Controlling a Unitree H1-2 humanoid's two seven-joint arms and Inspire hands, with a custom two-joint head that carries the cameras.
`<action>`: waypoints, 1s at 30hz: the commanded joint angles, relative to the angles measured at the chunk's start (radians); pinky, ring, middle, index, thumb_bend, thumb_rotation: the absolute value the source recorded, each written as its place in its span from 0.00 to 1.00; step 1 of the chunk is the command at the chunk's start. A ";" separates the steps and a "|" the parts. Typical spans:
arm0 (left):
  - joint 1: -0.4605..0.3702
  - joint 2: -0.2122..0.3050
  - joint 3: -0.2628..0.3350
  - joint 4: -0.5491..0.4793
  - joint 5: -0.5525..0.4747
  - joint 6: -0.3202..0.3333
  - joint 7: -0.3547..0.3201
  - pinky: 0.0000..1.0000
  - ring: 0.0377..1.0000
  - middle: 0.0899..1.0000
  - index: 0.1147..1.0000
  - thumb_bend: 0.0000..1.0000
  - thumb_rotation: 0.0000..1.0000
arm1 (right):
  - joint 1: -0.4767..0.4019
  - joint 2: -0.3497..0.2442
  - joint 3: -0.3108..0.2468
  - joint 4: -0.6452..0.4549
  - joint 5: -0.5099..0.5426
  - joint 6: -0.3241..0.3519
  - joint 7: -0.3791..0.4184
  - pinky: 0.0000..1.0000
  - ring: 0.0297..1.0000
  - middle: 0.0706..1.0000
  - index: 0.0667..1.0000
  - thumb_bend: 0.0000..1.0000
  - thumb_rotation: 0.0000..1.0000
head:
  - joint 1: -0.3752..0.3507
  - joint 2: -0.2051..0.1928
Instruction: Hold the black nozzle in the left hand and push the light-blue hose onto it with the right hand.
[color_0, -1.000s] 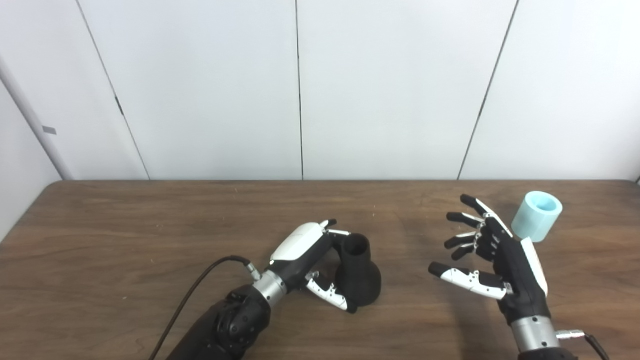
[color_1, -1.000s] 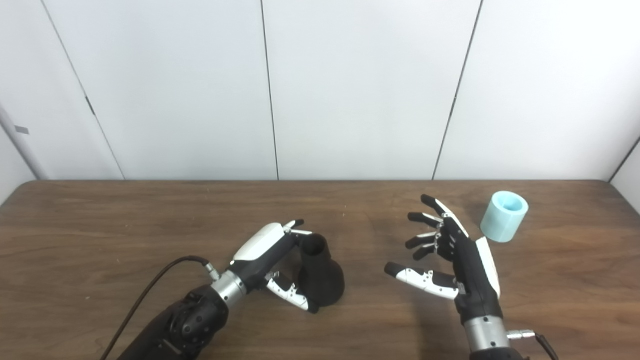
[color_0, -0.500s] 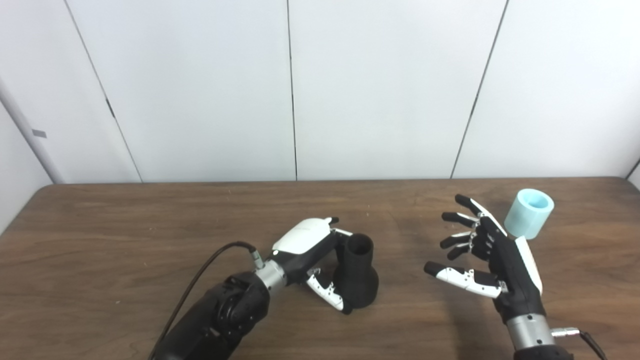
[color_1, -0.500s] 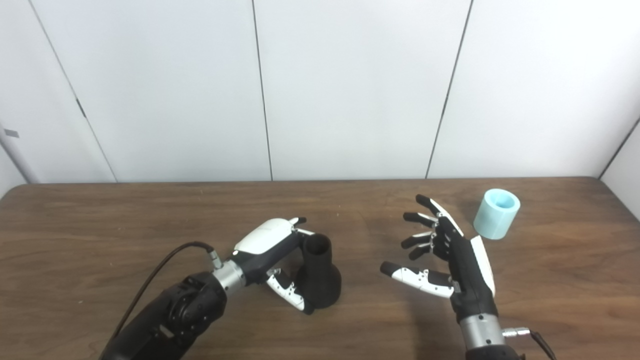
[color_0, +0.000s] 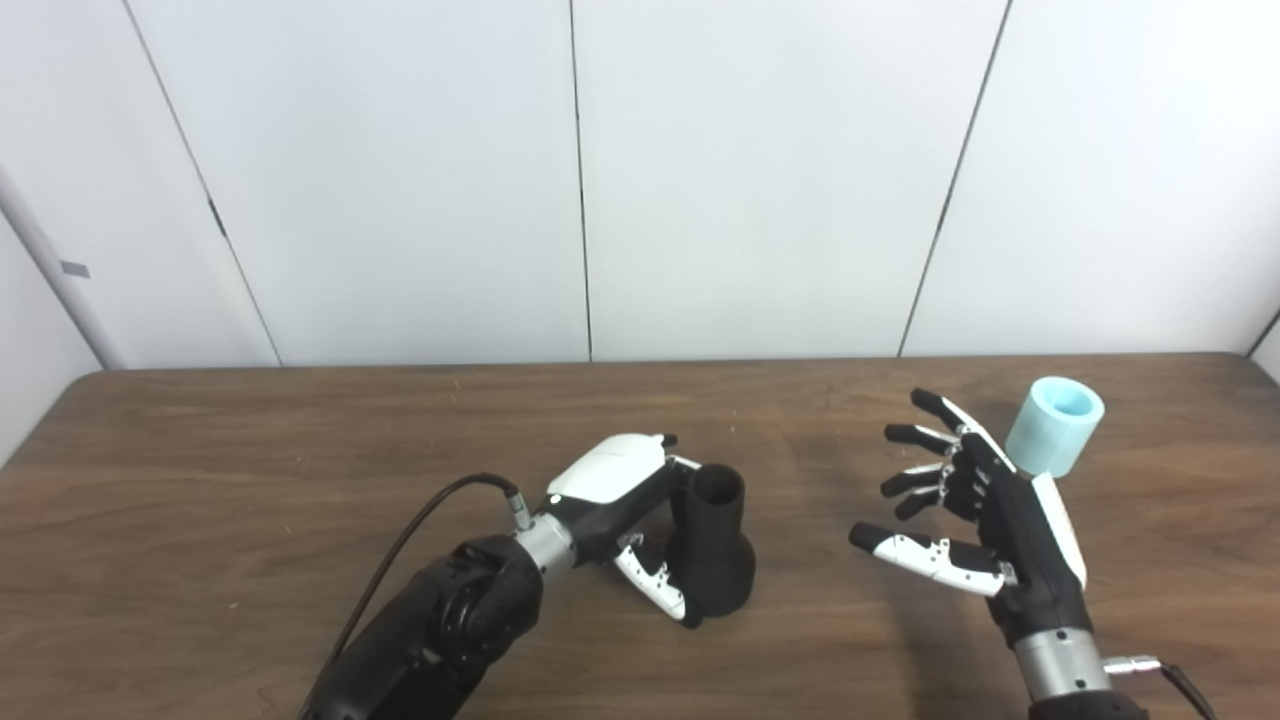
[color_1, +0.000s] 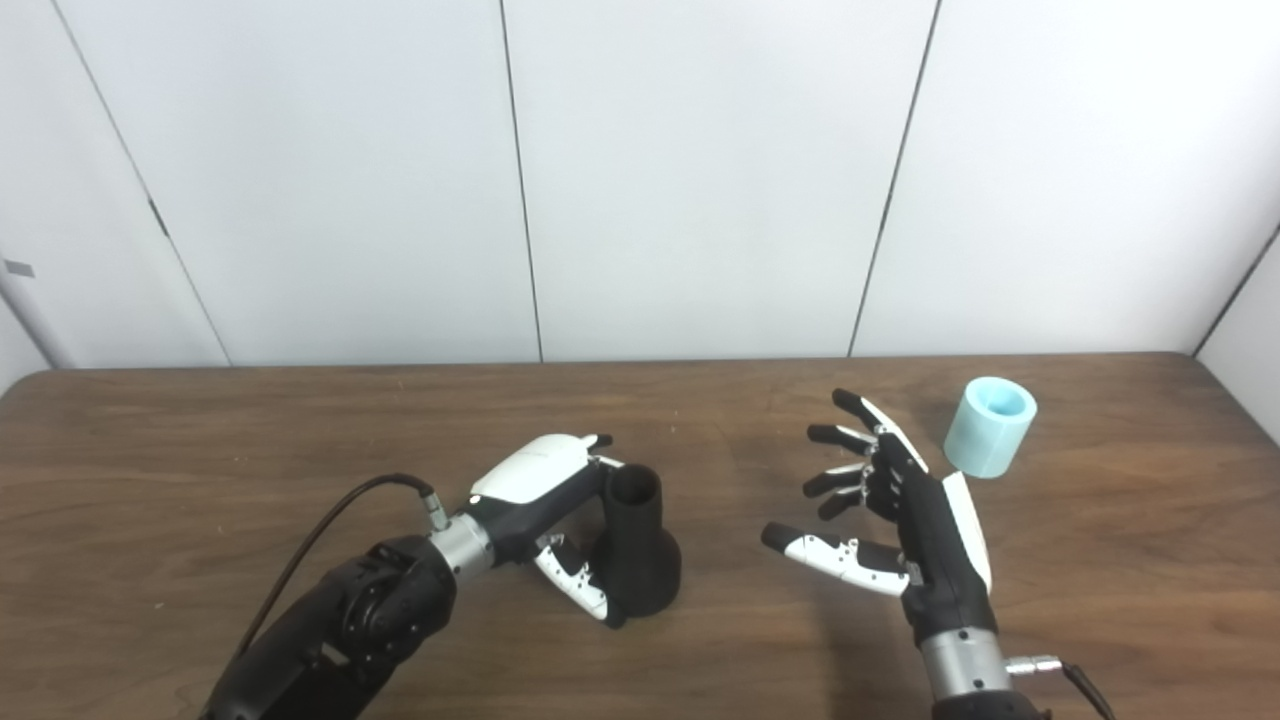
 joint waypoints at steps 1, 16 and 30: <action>0.032 0.032 -0.030 0.043 0.070 0.048 -0.052 1.00 0.58 0.45 0.40 0.52 0.00 | -0.034 -0.019 -0.017 -0.081 0.009 0.014 0.001 0.42 0.52 0.73 0.85 0.60 0.05 | -0.005 0.000; 0.074 0.078 0.012 0.097 0.019 -0.054 0.009 1.00 0.58 0.43 0.42 0.53 0.00 | -0.384 -0.257 -0.062 -0.196 -0.459 0.412 0.170 0.48 0.57 0.62 0.67 0.75 0.11 | -0.321 -0.100; 0.065 0.104 0.028 0.150 -0.031 -0.140 0.014 1.00 0.57 0.41 0.44 0.53 0.00 | -0.655 -0.399 -0.135 0.044 -1.013 0.412 0.790 0.73 0.75 0.75 0.71 0.87 0.13 | -0.430 -0.145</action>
